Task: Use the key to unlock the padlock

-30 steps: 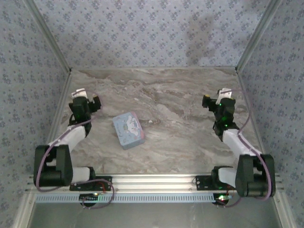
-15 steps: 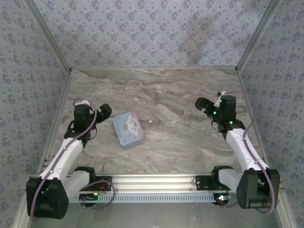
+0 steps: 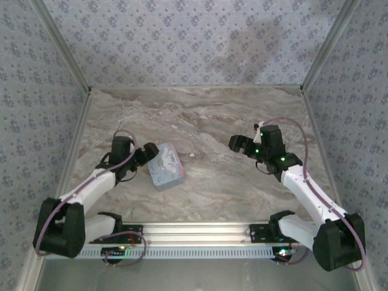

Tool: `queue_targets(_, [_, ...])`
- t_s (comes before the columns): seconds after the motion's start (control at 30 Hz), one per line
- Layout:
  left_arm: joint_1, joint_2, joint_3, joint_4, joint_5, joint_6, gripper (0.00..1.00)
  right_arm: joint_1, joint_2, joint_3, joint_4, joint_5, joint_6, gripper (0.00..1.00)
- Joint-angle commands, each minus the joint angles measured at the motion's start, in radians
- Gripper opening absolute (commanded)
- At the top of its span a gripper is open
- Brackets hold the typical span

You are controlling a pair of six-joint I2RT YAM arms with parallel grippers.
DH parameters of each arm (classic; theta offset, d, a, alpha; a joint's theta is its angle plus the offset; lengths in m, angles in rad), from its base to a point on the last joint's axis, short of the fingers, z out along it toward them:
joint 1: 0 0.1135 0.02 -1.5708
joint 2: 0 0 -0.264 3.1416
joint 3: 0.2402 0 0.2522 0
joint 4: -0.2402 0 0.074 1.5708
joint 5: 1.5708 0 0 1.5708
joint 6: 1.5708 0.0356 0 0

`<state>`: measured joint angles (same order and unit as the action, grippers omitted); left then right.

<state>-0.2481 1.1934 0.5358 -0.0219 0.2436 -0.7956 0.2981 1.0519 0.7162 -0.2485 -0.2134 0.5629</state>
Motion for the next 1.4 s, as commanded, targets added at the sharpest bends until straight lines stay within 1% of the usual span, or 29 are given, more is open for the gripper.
queue_targets(0.0, [-0.019,0.062,0.081,0.058,0.034,0.005,0.93,0.014,-0.031,-0.007,-0.044,0.020,0.017,0.95])
queue_targets(0.13, [-0.067,0.142,0.164,0.056,0.028,0.022,0.91,0.031,-0.039,-0.016,-0.063,0.019,0.017,0.95])
queue_targets(0.27, [-0.138,0.254,0.293,0.038,0.031,0.047,0.89,0.053,-0.026,-0.026,-0.079,0.035,0.012,0.94])
queue_targets(0.5, [-0.269,0.488,0.534,0.005,0.083,0.061,0.87,0.069,0.031,0.000,-0.103,0.030,-0.004,0.93])
queue_targets(0.63, [-0.312,0.550,0.613,-0.026,0.106,0.069,0.86,0.089,0.077,0.024,-0.105,0.017,-0.015,0.91])
queue_targets(0.73, [-0.322,0.505,0.606,-0.064,0.068,0.097,0.87,0.114,0.125,0.058,-0.110,0.009,-0.030,0.90])
queue_targets(0.9, [-0.320,0.307,0.523,-0.202,-0.069,0.150,0.89,0.149,0.218,0.122,-0.097,-0.014,-0.056,0.90])
queue_targets(1.0, [-0.321,0.175,0.450,-0.288,-0.142,0.130,0.91,0.163,0.292,0.168,-0.084,-0.036,-0.070,0.90])
queue_targets(1.1, [-0.325,0.076,0.363,-0.356,-0.170,0.078,0.90,0.180,0.367,0.227,-0.071,-0.053,-0.082,0.89])
queue_targets(1.2, [-0.346,0.015,0.266,-0.331,-0.160,0.013,0.91,0.194,0.442,0.287,-0.062,-0.074,-0.091,0.88])
queue_targets(1.27, [-0.362,-0.004,0.209,-0.263,-0.151,-0.031,0.90,0.201,0.486,0.326,-0.056,-0.096,-0.096,0.87])
queue_targets(1.37, [-0.376,0.008,0.167,-0.167,-0.138,-0.077,0.91,0.211,0.553,0.384,-0.058,-0.115,-0.102,0.87])
